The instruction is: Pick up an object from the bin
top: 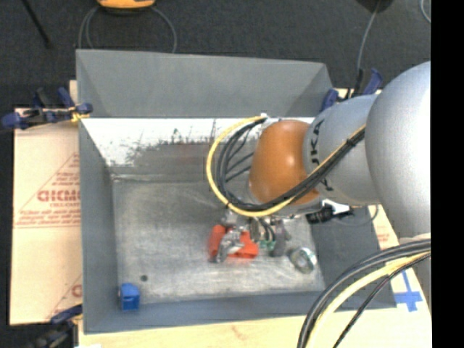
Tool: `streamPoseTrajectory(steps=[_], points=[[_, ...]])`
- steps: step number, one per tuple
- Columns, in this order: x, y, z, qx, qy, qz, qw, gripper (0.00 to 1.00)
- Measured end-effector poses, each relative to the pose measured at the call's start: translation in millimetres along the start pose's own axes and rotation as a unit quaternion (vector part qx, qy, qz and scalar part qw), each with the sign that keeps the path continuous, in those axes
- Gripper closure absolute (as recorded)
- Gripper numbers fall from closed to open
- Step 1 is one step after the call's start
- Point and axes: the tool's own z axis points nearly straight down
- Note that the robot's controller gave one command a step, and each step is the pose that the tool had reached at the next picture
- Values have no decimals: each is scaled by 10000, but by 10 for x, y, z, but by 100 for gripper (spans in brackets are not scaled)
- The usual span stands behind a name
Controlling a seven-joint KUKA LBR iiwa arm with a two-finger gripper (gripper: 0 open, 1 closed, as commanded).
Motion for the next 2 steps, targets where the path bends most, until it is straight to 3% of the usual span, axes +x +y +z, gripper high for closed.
streamPoseTrajectory(steps=[1, 2], points=[[-44, 4, -728, 0, 35, -23, 10000, 100], [-73, 8, -1209, 2, 41, -49, 10000, 100]])
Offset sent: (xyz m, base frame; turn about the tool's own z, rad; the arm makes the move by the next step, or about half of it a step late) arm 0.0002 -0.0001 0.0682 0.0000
